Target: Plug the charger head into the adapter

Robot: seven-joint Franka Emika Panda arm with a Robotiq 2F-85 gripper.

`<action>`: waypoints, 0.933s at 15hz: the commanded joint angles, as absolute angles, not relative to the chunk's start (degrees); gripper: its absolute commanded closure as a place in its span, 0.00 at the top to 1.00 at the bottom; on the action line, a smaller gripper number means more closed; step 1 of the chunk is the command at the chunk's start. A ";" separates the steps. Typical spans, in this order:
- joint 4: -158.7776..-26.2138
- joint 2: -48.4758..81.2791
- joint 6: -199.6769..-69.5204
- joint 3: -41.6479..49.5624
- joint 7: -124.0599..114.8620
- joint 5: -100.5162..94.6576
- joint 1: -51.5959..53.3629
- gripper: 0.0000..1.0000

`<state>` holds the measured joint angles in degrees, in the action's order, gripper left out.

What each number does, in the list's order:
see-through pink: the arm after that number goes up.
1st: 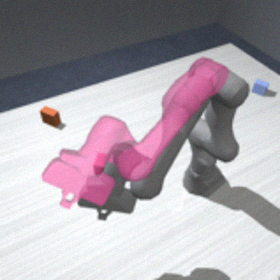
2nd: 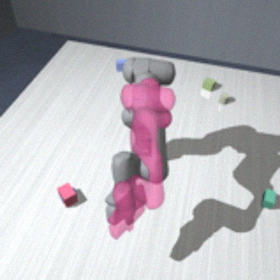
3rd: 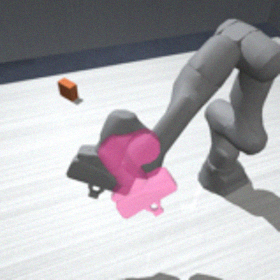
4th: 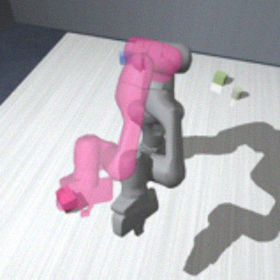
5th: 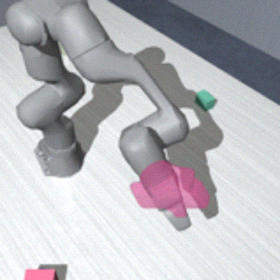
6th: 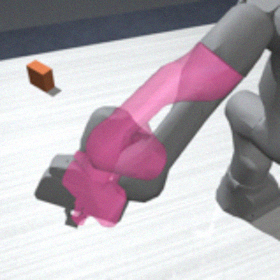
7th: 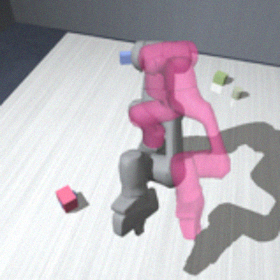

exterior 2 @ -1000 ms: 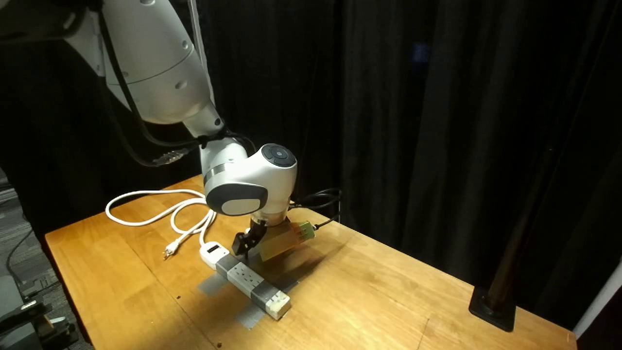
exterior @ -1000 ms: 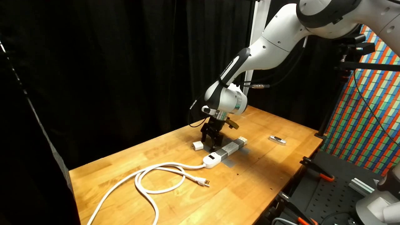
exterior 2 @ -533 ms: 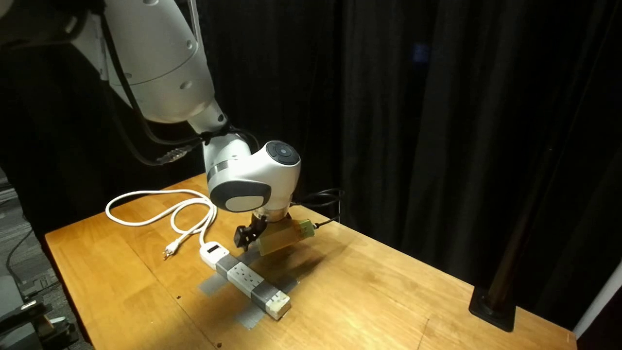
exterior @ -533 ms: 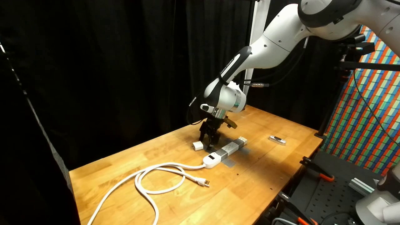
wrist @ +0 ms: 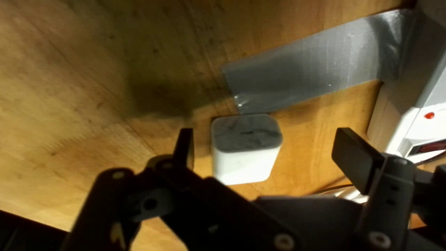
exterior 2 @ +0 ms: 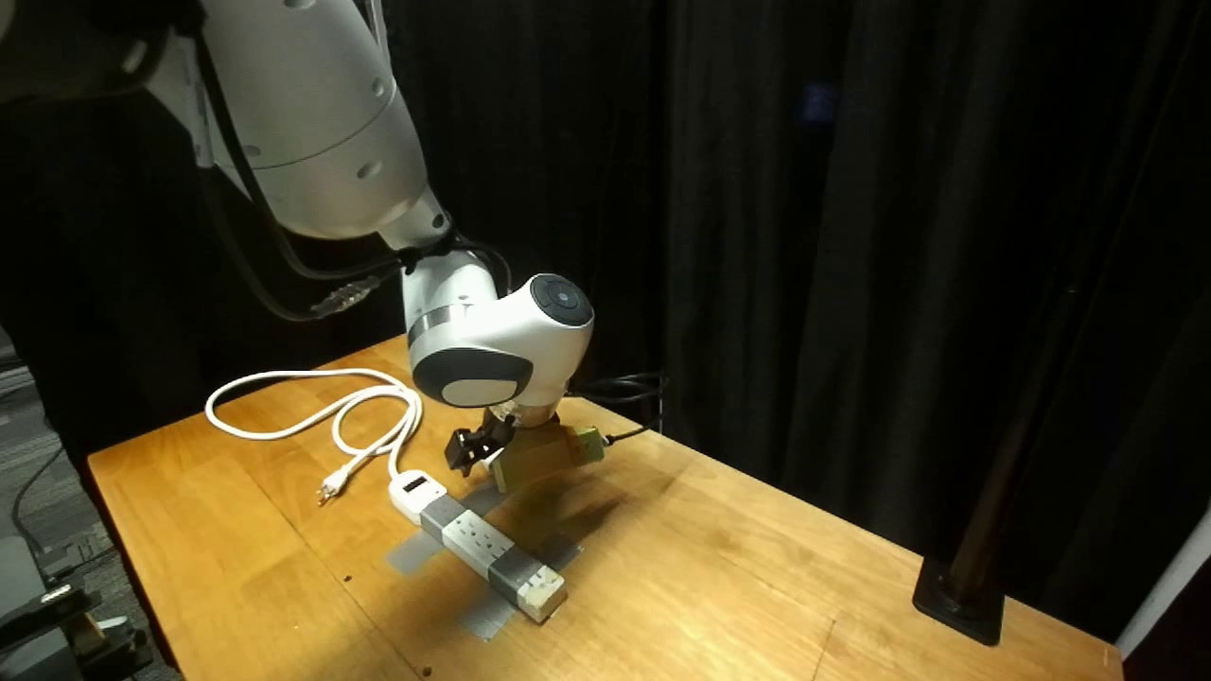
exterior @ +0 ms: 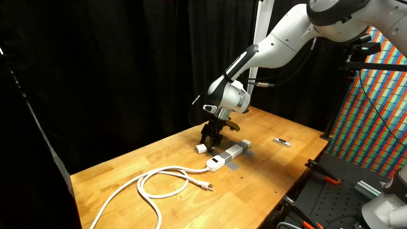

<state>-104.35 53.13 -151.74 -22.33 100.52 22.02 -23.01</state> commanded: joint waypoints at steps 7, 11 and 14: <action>-103.09 55.49 -151.81 -23.91 101.30 22.07 -23.53 0.77; -103.53 54.79 -151.84 -25.34 101.92 22.50 -24.13 1.00; -102.89 55.10 -151.44 -24.89 101.19 21.97 -23.41 0.92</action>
